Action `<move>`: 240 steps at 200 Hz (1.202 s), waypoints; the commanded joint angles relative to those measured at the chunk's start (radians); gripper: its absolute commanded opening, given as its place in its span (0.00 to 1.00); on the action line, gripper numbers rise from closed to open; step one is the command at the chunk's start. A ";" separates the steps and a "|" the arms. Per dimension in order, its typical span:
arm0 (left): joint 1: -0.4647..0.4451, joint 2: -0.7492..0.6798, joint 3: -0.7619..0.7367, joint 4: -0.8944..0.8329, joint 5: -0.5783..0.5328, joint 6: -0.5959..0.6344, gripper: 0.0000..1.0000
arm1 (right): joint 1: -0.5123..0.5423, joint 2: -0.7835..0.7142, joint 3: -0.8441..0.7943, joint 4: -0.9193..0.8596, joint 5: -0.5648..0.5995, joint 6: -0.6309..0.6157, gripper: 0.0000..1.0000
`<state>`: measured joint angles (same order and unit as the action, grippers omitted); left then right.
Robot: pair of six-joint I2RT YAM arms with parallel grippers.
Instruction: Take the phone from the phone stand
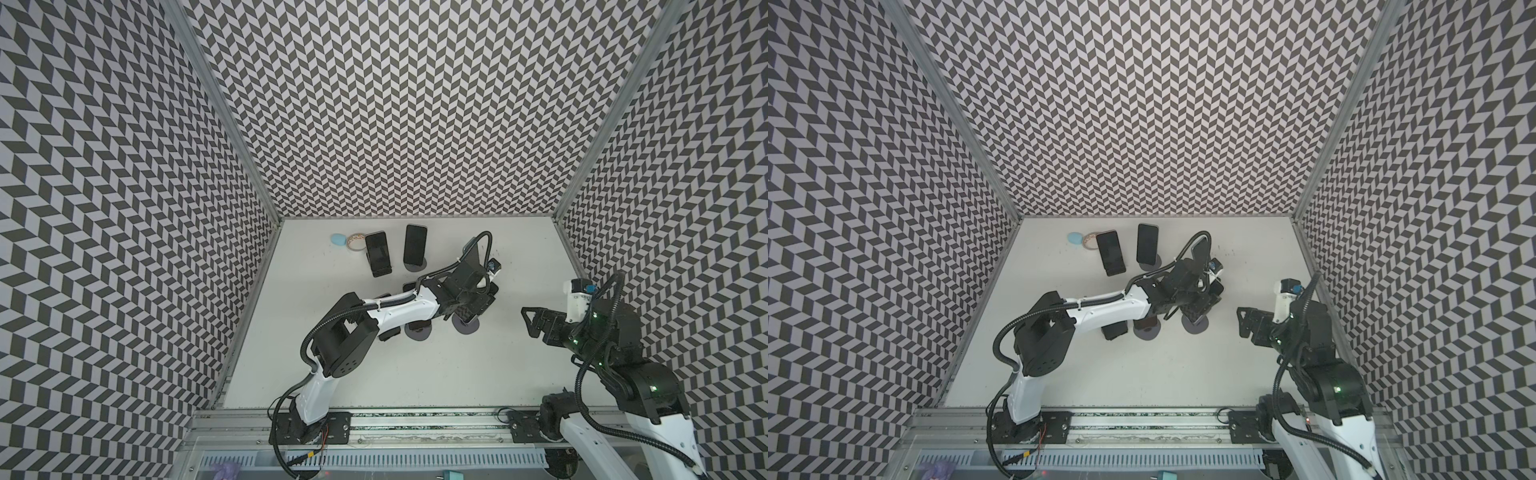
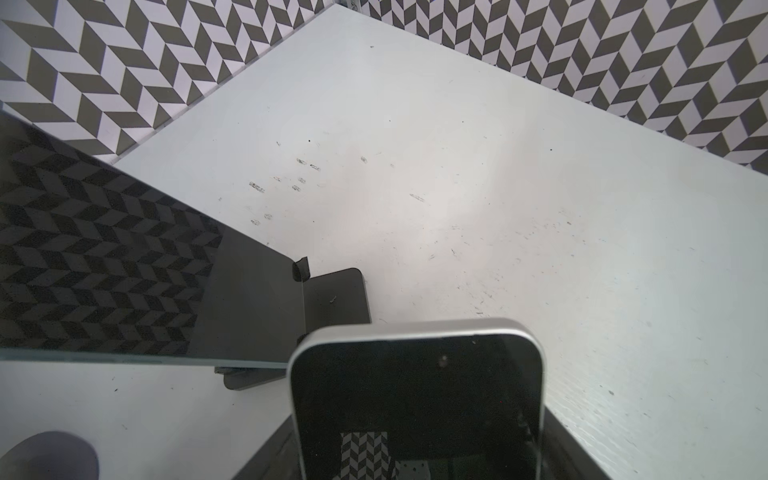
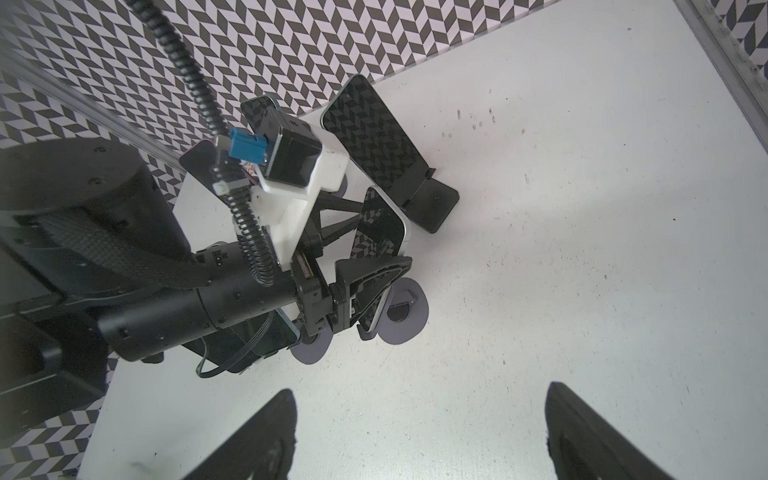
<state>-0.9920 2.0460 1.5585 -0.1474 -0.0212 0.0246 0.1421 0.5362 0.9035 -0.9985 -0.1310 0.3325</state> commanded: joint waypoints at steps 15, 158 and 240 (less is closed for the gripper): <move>0.007 -0.005 0.017 0.007 0.007 -0.004 0.70 | 0.007 0.001 0.005 0.047 -0.003 -0.007 0.91; 0.019 -0.033 0.036 0.015 0.015 -0.014 0.67 | 0.007 0.019 0.038 0.049 -0.001 -0.012 0.91; 0.020 -0.089 0.042 0.017 0.008 -0.013 0.67 | 0.008 0.039 0.053 0.051 -0.009 -0.009 0.90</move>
<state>-0.9791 2.0327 1.5600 -0.1524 -0.0116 0.0071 0.1421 0.5678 0.9260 -0.9936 -0.1352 0.3290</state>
